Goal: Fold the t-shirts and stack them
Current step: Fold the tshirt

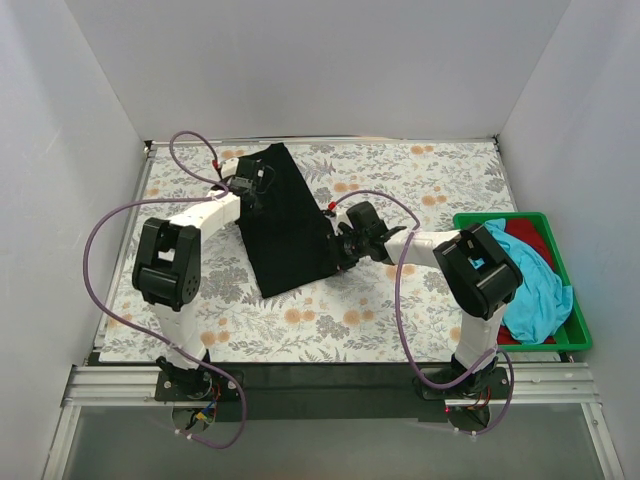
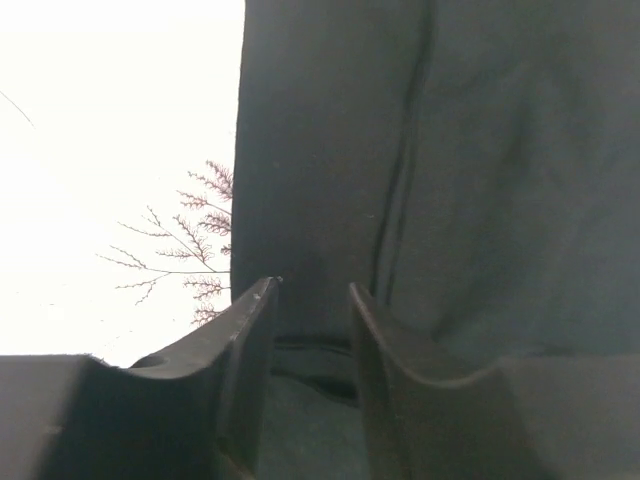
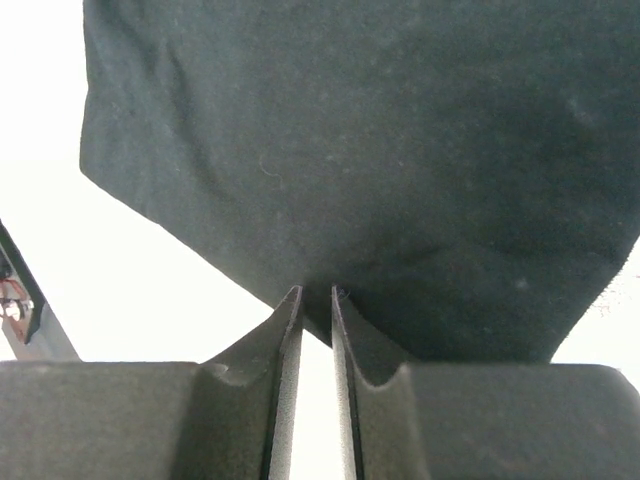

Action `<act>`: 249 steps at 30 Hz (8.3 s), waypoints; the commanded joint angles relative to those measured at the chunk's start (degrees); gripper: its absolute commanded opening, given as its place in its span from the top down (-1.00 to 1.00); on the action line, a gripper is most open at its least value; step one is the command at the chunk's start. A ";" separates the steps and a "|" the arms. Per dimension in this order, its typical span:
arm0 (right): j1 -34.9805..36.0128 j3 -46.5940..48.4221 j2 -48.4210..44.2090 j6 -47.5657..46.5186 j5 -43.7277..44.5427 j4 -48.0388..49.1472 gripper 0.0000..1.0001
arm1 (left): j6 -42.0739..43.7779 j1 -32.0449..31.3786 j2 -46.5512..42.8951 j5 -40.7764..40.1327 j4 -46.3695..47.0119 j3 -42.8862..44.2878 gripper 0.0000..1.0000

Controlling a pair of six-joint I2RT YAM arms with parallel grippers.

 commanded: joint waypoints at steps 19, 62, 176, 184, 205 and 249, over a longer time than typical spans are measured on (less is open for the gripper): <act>-6.90 0.65 -1.36 -3.05 -8.23 1.05 0.51 | -15.10 -8.85 -29.37 28.60 4.25 -35.86 0.41; -14.55 14.51 8.12 0.21 -12.54 1.06 0.59 | -8.51 1.87 -16.36 27.90 8.47 -22.51 0.47; 9.61 -11.57 -12.95 0.82 26.75 -36.46 0.97 | -13.09 -20.01 -21.97 21.37 -24.30 -29.71 1.00; 11.98 -16.41 -25.87 0.46 17.00 -47.62 0.97 | -13.43 -24.57 -35.32 40.02 -27.91 -37.35 1.00; 3.83 25.41 -16.57 -11.05 23.23 -65.48 0.97 | -9.92 -7.71 -39.91 25.79 -30.12 -18.21 1.00; -12.36 53.84 11.67 -12.27 12.78 -44.32 0.24 | 3.26 5.48 -8.78 16.20 2.04 5.10 -0.37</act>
